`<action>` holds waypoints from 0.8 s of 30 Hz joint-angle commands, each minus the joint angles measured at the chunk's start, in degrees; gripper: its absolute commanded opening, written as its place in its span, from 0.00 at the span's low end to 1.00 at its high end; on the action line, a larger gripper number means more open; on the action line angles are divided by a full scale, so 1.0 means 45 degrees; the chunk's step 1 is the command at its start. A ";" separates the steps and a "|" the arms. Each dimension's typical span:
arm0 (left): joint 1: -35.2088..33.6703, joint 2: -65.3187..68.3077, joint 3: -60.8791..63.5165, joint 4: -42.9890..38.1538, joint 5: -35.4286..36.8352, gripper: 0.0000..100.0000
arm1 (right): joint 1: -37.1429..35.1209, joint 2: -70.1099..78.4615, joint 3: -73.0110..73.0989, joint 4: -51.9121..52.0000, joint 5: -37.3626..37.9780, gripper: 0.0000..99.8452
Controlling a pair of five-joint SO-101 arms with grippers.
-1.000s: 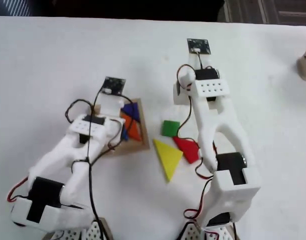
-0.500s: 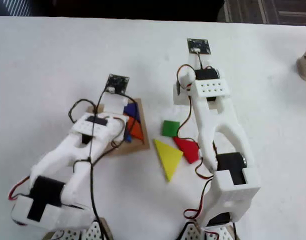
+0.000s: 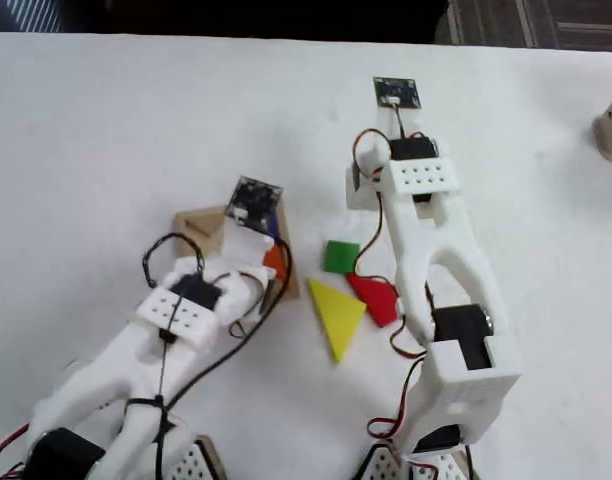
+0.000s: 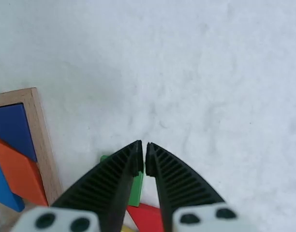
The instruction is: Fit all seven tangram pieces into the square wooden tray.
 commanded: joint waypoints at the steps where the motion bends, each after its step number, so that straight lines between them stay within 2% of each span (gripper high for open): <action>1: 0.0225 -0.0479 -0.0020 0.0078 0.0723 0.02 | -0.0127 -0.0049 -0.0488 -0.0166 -0.0117 0.02; 5: 0.0147 -0.0322 -0.0059 0.0059 0.0742 0.02 | -0.0127 -0.0049 -0.0469 -0.0166 -0.0117 0.02; 14: -0.0752 0.3194 -0.2266 -0.0293 0.0762 0.02 | -0.0147 0.0498 -0.0567 -0.0342 -0.0117 0.02; 24: -0.0908 0.3858 -0.2540 -0.0703 0.0781 0.02 | -0.0147 0.0498 -0.0567 -0.0322 -0.0117 0.02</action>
